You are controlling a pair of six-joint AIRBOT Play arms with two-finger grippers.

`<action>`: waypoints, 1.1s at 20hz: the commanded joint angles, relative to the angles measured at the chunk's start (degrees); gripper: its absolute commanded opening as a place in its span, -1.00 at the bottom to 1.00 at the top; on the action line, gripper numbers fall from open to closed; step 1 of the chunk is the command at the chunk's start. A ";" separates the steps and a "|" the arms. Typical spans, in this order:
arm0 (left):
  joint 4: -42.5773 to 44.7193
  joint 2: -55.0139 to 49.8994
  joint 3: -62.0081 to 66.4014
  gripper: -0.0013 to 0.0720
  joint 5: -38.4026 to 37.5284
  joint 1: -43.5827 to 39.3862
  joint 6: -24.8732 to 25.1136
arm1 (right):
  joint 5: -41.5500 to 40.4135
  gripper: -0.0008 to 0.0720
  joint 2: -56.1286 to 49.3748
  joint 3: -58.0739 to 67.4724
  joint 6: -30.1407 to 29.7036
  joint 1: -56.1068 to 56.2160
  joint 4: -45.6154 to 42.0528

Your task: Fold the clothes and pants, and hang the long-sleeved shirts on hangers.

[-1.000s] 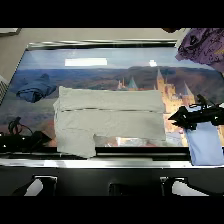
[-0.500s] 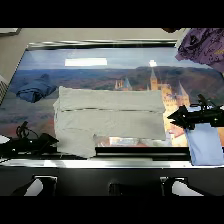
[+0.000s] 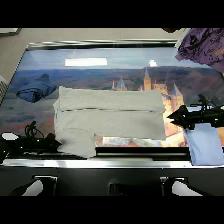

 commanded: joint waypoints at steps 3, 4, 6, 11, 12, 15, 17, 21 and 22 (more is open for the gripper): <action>0.04 -0.26 0.07 -0.92 0.37 -0.35 0.59 | -1.07 0.17 -1.77 -4.33 1.40 -0.02 -7.52; 0.04 -0.26 0.07 -0.92 0.35 -0.35 0.85 | -1.49 0.17 -2.43 -5.77 0.92 -0.02 -7.56; 0.04 -0.26 0.07 -0.92 0.33 -0.35 0.85 | -2.12 0.17 -3.69 -8.44 -0.28 -0.02 -7.56; 0.04 -0.26 0.07 -0.92 0.33 -0.35 0.83 | -4.90 0.17 -4.26 -11.15 -2.43 -0.02 -7.41; 0.02 -0.26 0.07 -0.92 0.33 -0.35 0.83 | -5.18 0.17 -4.26 -11.15 -2.49 -0.02 -7.43; 0.04 -0.26 0.07 -0.92 0.33 -0.35 0.83 | -6.49 0.17 -4.26 -11.15 -2.47 -0.02 -7.56; 0.04 -0.26 0.07 -0.92 0.33 -0.35 0.83 | -6.47 0.17 -4.85 -11.15 -2.64 0.00 -7.15; 0.04 -0.28 0.07 -0.92 0.46 -0.35 0.83 | -5.79 0.16 -6.16 -12.20 -2.64 0.09 -5.31; 0.04 -0.28 0.07 -0.92 0.46 -0.35 0.81 | -6.16 0.16 -6.16 -12.46 -2.84 0.11 -4.94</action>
